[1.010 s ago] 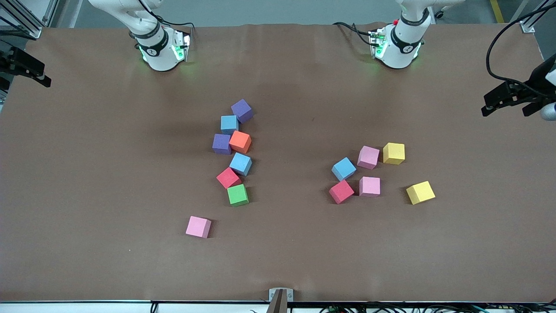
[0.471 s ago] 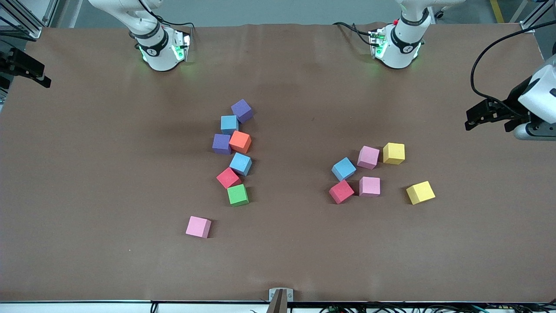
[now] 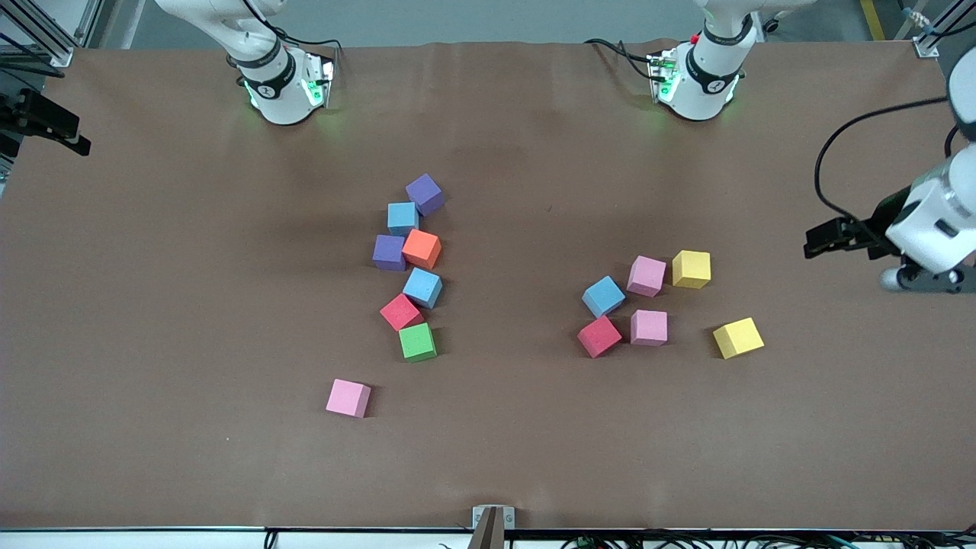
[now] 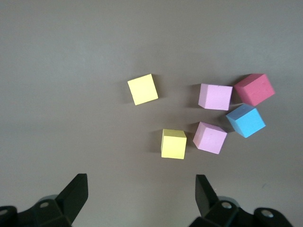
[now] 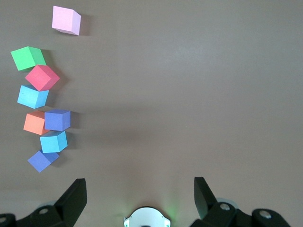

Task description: Arrange 11 blocks into digit 3

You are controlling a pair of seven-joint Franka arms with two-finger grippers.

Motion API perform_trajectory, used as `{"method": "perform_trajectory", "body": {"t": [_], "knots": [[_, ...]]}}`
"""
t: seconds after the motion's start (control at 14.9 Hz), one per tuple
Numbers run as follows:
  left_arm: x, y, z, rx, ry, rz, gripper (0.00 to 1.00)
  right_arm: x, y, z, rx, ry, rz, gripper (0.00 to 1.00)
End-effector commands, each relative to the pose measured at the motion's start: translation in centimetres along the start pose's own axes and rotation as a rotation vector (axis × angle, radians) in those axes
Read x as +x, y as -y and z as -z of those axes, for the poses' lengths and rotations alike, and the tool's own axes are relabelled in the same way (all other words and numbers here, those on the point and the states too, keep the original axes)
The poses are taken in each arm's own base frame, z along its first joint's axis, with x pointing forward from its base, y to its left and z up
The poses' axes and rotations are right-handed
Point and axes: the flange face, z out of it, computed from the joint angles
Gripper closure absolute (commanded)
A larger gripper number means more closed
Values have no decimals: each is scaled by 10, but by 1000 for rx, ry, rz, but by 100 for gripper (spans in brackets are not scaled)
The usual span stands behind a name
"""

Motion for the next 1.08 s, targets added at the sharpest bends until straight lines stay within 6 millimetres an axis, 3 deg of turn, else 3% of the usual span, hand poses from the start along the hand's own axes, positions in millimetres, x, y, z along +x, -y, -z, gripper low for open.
{"method": "perform_trajectory", "body": {"t": [0.0, 0.13, 0.27, 0.54, 0.67, 0.88, 1.01], "knots": [[15, 3, -26, -1, 39, 1, 0, 17, -6, -13, -4, -11, -29, 0], [21, 11, -39, -2, 57, 9, 0, 50, -11, -53, -4, 44, -28, 0], [21, 12, -47, -10, 72, 14, 0, 62, -21, -55, -6, -21, -40, 0], [32, -1, -91, -21, 84, 18, 0, 96, -50, -86, -25, -68, -79, 0], [29, -5, -118, -22, 52, 42, 3, 113, -76, -110, -18, -75, -118, 0], [17, -19, -161, -21, 22, 71, 3, 115, -64, -120, -8, -55, -120, 0], [11, -28, -186, -27, -18, 78, 1, 113, -59, -131, 0, -31, -216, 0]]}}
